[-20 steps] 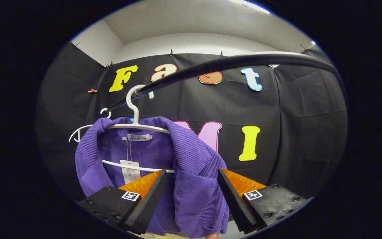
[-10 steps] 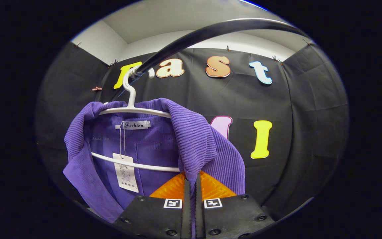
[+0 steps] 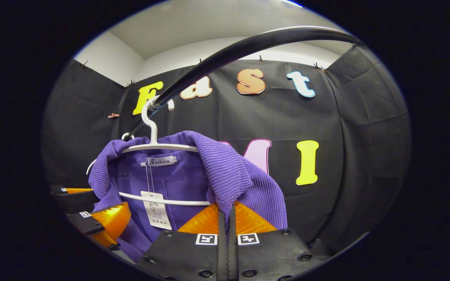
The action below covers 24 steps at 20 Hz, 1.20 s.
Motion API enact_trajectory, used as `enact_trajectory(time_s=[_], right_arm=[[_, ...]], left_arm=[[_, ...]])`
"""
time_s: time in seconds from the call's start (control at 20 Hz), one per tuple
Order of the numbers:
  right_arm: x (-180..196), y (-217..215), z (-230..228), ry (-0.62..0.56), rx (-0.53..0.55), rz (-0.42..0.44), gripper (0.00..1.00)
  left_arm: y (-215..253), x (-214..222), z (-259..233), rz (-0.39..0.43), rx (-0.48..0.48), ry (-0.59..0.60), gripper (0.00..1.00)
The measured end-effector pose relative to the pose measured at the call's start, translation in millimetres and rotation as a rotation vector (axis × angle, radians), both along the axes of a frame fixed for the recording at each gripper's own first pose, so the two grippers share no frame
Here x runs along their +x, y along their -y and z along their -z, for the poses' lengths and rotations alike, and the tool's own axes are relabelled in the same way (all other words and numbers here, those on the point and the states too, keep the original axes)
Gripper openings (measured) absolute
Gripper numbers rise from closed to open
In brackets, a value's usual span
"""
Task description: Grasp the clothes on the hanger with both hands and then place them into the laundry hamper below.
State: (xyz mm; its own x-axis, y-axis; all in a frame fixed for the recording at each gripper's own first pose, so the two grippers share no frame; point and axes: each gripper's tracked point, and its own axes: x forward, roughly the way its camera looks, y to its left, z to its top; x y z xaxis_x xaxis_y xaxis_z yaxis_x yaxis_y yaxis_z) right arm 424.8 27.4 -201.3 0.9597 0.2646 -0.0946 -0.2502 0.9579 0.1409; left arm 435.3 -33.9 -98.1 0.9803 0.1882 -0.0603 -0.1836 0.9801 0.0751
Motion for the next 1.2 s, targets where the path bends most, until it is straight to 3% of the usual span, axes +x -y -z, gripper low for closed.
enact_trajectory(time_s=[0.15,0.3,0.4,0.5,0.95,1.2], right_arm=[[-2,3,-2,0.012,-0.004,0.007,0.05],[-2,7,-5,0.035,-0.024,0.019,0.05],[0,11,-4,0.048,-0.039,0.031,0.05],[3,17,-7,0.061,-0.055,0.040,0.04],[40,74,-54,0.231,-0.146,0.197,0.04],[59,93,-60,0.283,-0.172,0.286,0.04]], left_arm=[[-9,17,12,0.006,-0.003,-0.012,0.67],[-31,14,17,-0.050,-0.016,-0.028,0.31],[-35,11,18,-0.026,-0.041,-0.015,0.22],[-29,10,19,0.056,-0.040,-0.025,0.14],[-64,1,-29,0.033,-0.015,0.001,0.08],[-47,5,-50,0.108,0.007,-0.009,0.07]])
